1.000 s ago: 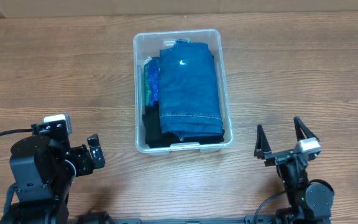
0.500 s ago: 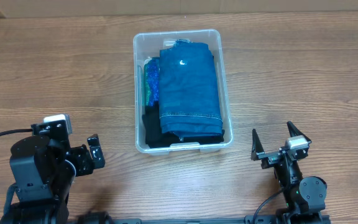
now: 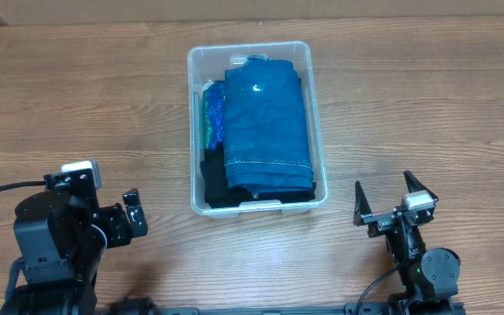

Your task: Pack container

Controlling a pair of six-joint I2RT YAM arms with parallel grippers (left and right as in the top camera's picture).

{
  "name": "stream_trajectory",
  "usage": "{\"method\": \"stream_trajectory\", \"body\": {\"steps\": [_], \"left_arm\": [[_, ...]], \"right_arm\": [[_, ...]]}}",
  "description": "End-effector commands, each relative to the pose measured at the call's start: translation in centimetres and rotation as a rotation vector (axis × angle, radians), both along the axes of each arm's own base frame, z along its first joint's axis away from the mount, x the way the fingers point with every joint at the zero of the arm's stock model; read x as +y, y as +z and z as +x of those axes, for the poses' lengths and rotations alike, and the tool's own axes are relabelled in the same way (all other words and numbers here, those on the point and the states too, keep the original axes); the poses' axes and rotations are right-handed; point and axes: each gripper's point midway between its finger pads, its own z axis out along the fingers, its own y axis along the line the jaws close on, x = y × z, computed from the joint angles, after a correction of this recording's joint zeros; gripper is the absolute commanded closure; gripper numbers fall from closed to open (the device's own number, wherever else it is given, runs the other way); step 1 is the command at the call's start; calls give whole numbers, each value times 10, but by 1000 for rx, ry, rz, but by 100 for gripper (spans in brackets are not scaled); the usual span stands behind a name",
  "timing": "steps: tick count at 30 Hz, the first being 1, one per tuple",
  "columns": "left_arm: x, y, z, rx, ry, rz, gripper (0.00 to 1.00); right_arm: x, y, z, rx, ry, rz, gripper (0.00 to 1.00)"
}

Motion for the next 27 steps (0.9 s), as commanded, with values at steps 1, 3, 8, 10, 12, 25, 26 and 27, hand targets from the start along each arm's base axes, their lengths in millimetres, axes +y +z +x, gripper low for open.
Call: {"method": "stream_trajectory", "body": {"steps": [1, 3, 8, 10, 12, 25, 26, 27], "left_arm": [[-1, -1, 0, 1, 6, -13, 0], [-1, -2, -3, -6, 6, -12, 0], [-2, -26, -10, -115, 6, 2, 0], [-2, -40, -4, -216, 1, 10, 0], [-4, -47, 3, -330, -14, 20, 0], [-3, -51, 29, -713, -32, 69, 0], [-3, -51, 30, -721, -35, 69, 0], [-4, -50, 32, -741, -44, 69, 0]], "right_arm": [[0, -2, 0, -3, -3, -4, 0], [0, -2, 0, -4, -3, -3, 0], [0, -2, 0, -3, -3, -4, 0], [0, -2, 0, -4, -3, -3, 0], [0, -2, 0, -4, -3, -3, 0], [0, -2, 0, -4, -3, -3, 0], [0, -2, 0, -3, -3, -4, 0], [0, -2, 0, -4, -3, -4, 0]]}}
